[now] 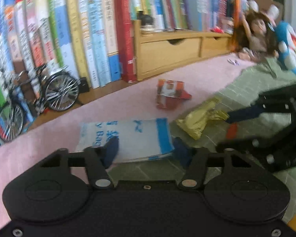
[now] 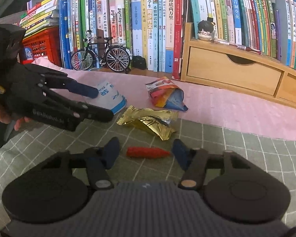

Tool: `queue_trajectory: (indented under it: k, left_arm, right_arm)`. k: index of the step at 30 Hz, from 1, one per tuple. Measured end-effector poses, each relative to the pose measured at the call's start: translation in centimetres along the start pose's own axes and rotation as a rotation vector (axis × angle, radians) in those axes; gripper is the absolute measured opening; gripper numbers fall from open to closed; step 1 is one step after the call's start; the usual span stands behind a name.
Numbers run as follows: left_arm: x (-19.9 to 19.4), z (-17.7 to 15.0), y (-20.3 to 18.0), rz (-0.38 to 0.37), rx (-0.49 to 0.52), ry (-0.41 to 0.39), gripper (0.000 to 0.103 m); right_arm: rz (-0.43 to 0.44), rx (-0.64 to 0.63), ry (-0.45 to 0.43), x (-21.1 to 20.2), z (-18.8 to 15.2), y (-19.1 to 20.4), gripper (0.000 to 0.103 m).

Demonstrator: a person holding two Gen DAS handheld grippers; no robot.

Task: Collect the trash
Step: 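Grasp the red stick with the right tool while the left tool approaches the white-blue tissue pack, then grasp the white-blue tissue pack with the left tool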

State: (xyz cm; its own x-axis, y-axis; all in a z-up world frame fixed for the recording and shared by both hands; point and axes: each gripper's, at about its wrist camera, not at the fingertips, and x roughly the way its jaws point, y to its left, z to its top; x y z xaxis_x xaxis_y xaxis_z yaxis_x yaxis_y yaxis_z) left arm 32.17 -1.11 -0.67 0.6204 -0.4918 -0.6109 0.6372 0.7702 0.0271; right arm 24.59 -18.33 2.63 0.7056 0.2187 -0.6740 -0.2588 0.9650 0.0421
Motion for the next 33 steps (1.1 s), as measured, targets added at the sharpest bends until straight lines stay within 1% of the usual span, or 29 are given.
queue_trajectory:
  k: [1,2,5,8,11,14,16,18,23,26,29,30,31,33]
  left_arm:
    - [-0.1,0.0,-0.5,-0.002,0.015,-0.005,0.036]
    - [-0.1,0.1,-0.9,-0.008,0.021,-0.011,0.025]
    - [-0.2,0.0,-2.1,0.012,0.046,-0.022,0.009]
    - [-0.6,-0.2,-3.2,0.051,0.081,-0.044,0.003]
    - [-1.4,-0.4,-3.8,0.099,0.104,-0.094,0.002]
    - [-2.3,-0.5,-3.6,0.145,0.08,-0.145,0.001]
    - [-2.7,-0.6,-3.1,0.145,0.035,-0.156,0.001]
    - [-3.4,-0.9,-2.9,0.157,0.012,-0.173,0.001]
    - [-5.6,-1.4,-3.3,0.171,0.02,-0.215,0.0]
    - [-7.0,-1.3,-3.6,0.171,0.027,-0.219,0.0]
    - [-7.7,-1.2,-3.3,0.151,-0.003,-0.194,0.0]
    - [-7.8,-1.2,-3.3,0.158,0.001,-0.196,0.003]
    - [-7.7,-1.3,-3.3,0.169,0.021,-0.197,0.01]
    - [-7.2,-1.3,-3.4,0.174,0.065,-0.169,0.028]
  right_arm:
    - [-0.001,0.001,-0.003,-0.1,0.0,0.0,0.048]
    - [0.0,0.002,-0.004,-0.1,-0.1,0.0,0.048]
    - [0.002,0.002,-0.005,-0.2,-0.1,0.0,0.048]
    - [0.008,0.009,-0.006,-0.3,-0.2,-0.1,0.048]
    - [0.013,0.015,-0.008,-0.4,-0.3,-0.2,0.048]
    - [0.012,0.021,-0.008,-0.6,-0.3,-0.2,0.048]
    - [0.015,0.025,-0.008,-0.7,-0.4,-0.2,0.048]
    - [0.026,0.028,-0.009,-1.0,-0.5,-0.1,0.048]
    - [0.045,0.043,-0.003,-1.7,-0.6,0.3,0.048]
    - [0.057,0.048,-0.002,-2.5,-0.8,0.3,0.048]
    - [0.052,0.037,-0.012,-3.6,-0.8,0.4,0.048]
    - [0.048,0.036,-0.018,-4.0,-0.8,0.4,0.048]
    - [0.047,0.037,-0.024,-4.3,-0.8,0.3,0.048]
    - [0.048,0.041,-0.036,-4.9,-0.7,0.2,0.048]
